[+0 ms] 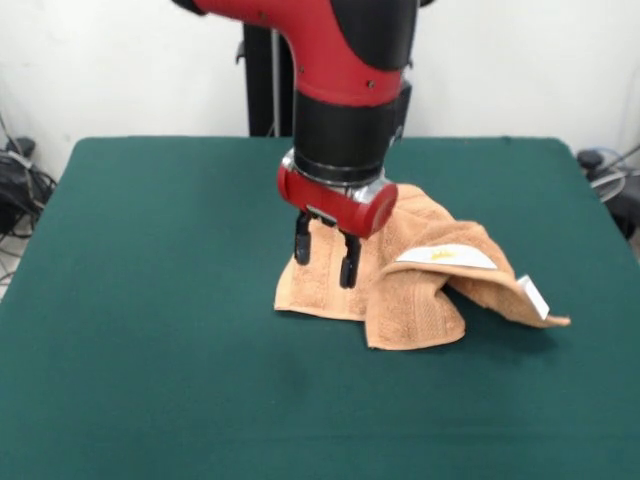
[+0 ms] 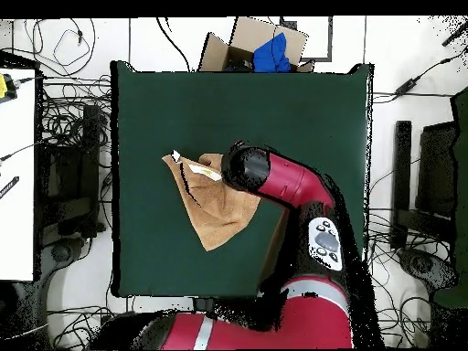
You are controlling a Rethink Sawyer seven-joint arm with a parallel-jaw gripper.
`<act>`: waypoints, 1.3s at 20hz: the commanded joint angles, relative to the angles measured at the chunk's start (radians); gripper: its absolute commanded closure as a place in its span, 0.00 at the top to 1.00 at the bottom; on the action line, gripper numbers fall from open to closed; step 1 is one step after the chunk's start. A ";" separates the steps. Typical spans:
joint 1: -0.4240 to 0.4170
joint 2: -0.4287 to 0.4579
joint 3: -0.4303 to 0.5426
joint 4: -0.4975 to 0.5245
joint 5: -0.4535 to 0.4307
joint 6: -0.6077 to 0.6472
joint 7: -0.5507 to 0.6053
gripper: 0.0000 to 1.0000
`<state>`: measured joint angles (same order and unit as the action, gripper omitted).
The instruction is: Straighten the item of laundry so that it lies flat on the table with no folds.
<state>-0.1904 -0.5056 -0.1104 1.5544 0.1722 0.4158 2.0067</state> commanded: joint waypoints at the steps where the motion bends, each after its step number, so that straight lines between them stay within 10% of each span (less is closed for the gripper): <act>1: 0.019 -0.064 0.046 0.053 0.067 0.127 0.201 1.00; 26: 0.048 0.047 0.038 -0.005 0.127 0.029 0.191 1.00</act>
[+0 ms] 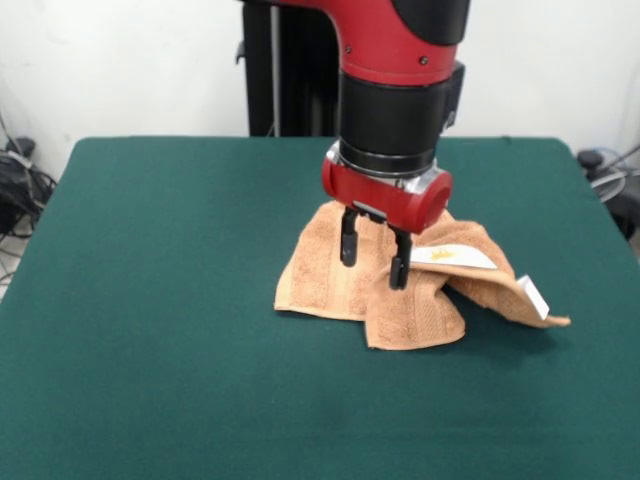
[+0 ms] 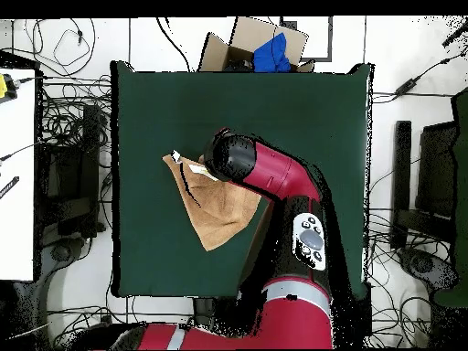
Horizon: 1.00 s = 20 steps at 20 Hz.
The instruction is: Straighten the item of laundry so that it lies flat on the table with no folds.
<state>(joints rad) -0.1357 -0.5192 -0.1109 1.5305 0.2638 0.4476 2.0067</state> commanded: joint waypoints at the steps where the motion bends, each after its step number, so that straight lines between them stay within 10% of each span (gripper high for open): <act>1: -0.008 0.067 0.041 0.018 0.035 -0.017 0.190 1.00; 20: -0.014 0.162 0.072 -0.006 0.044 -0.163 0.194 1.00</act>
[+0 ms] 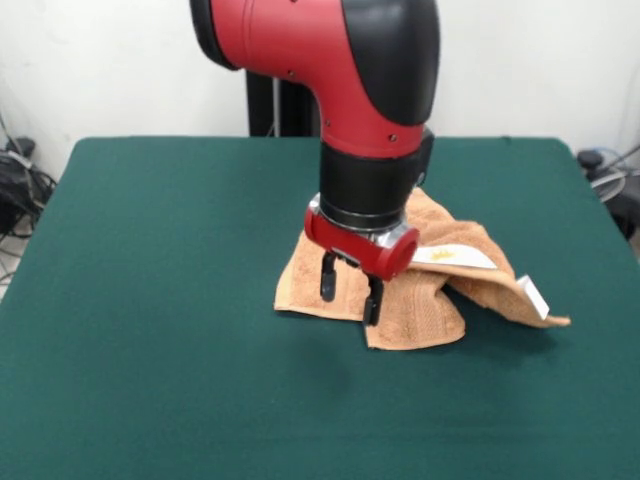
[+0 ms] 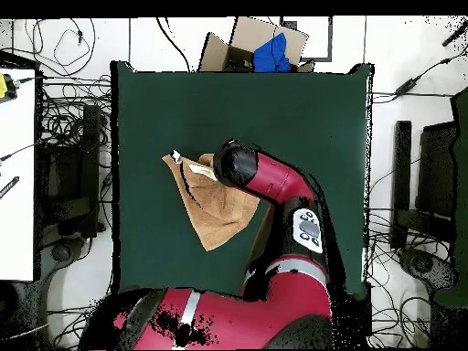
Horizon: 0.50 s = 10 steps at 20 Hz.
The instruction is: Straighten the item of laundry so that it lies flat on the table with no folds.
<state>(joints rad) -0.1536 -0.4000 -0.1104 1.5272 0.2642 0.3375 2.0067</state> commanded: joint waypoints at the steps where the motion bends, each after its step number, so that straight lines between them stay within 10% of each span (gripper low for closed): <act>1: 0.009 0.044 0.071 -0.004 0.050 -0.054 0.201 1.00; 10: 0.004 0.023 0.106 0.010 0.078 -0.036 0.206 1.00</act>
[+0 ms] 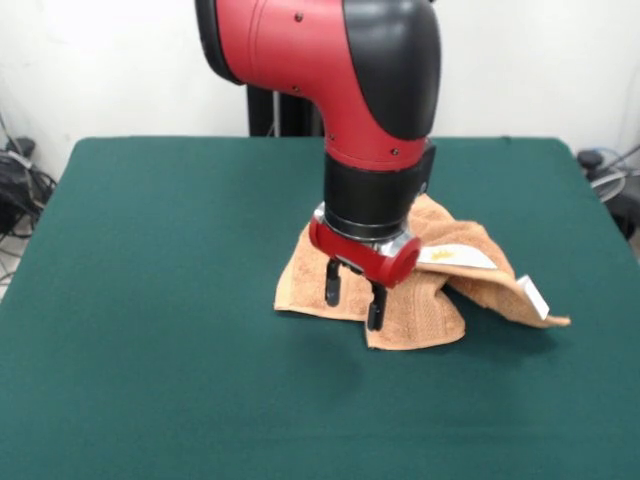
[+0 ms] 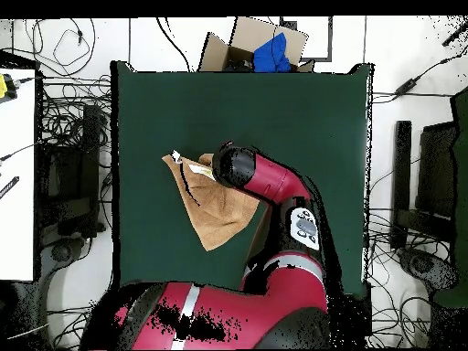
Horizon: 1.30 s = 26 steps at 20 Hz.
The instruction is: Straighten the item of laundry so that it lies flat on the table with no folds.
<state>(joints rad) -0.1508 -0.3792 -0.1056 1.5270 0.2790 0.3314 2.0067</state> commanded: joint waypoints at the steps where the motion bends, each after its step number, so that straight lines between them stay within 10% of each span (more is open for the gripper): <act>1: -0.003 -0.005 0.107 0.016 0.065 -0.027 0.203 1.00; 26: -0.049 -0.017 0.204 0.093 0.049 -0.121 0.180 1.00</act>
<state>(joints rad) -0.1862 -0.4327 -0.0290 1.5347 0.3090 0.3115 2.0067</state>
